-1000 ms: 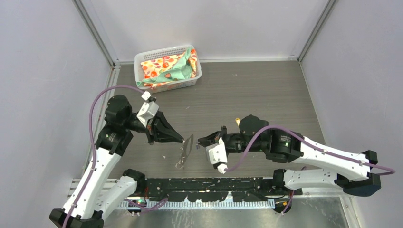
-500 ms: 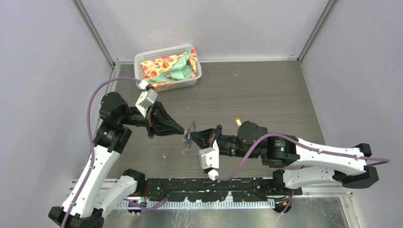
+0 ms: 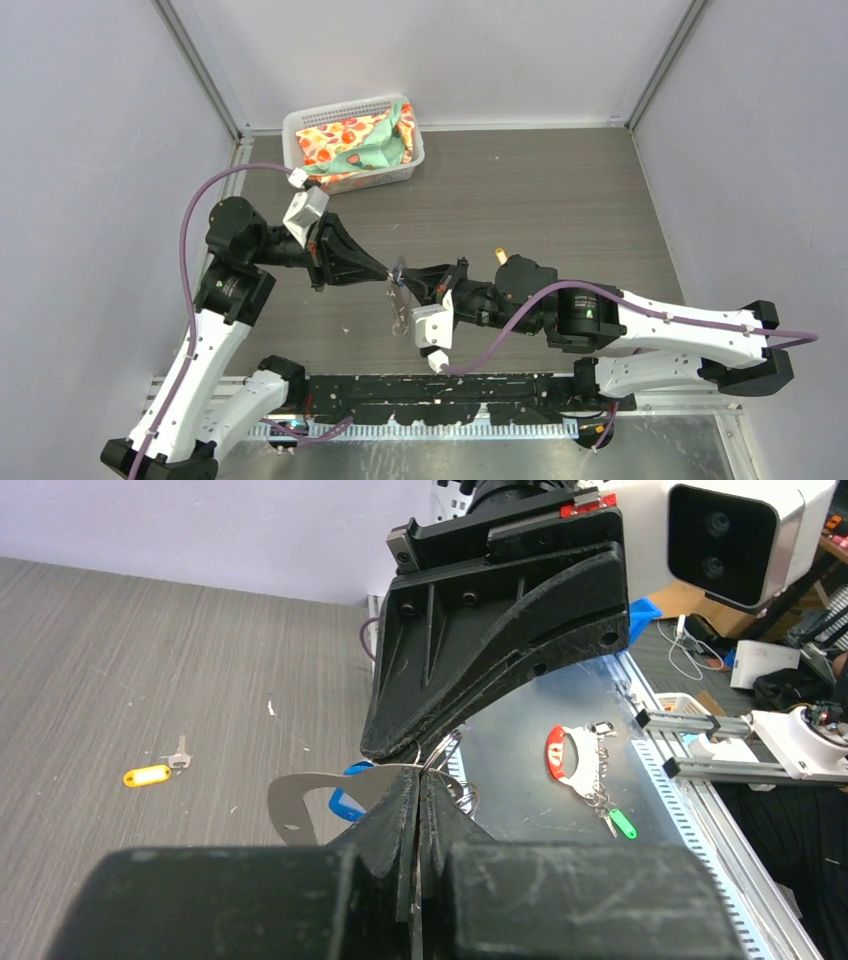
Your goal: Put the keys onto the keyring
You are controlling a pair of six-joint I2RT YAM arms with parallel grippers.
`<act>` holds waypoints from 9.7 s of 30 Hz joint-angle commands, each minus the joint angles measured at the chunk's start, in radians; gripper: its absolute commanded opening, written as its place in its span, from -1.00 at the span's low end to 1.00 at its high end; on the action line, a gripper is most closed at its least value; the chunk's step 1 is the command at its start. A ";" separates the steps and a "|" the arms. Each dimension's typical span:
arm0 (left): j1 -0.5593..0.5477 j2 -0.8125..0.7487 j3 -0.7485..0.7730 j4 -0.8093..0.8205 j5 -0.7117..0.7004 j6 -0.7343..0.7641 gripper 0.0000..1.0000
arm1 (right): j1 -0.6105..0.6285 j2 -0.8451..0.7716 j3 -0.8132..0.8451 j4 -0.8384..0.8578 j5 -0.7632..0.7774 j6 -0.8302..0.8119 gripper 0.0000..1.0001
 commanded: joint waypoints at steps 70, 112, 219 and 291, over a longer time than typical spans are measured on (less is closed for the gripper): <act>-0.004 -0.048 -0.046 0.009 -0.148 0.002 -0.99 | 0.004 -0.002 0.068 0.042 0.049 -0.058 -0.98; -0.030 -0.052 -0.021 -0.237 -0.094 0.283 -0.99 | 0.004 0.030 0.086 0.025 0.035 -0.049 -0.98; -0.087 -0.076 -0.204 0.256 -0.411 -0.272 -0.99 | -0.334 0.226 0.669 -0.581 -0.070 0.590 0.23; -0.087 -0.098 -0.161 0.208 -0.598 -0.384 -0.99 | -0.490 0.249 0.441 -0.276 -0.512 1.124 -0.64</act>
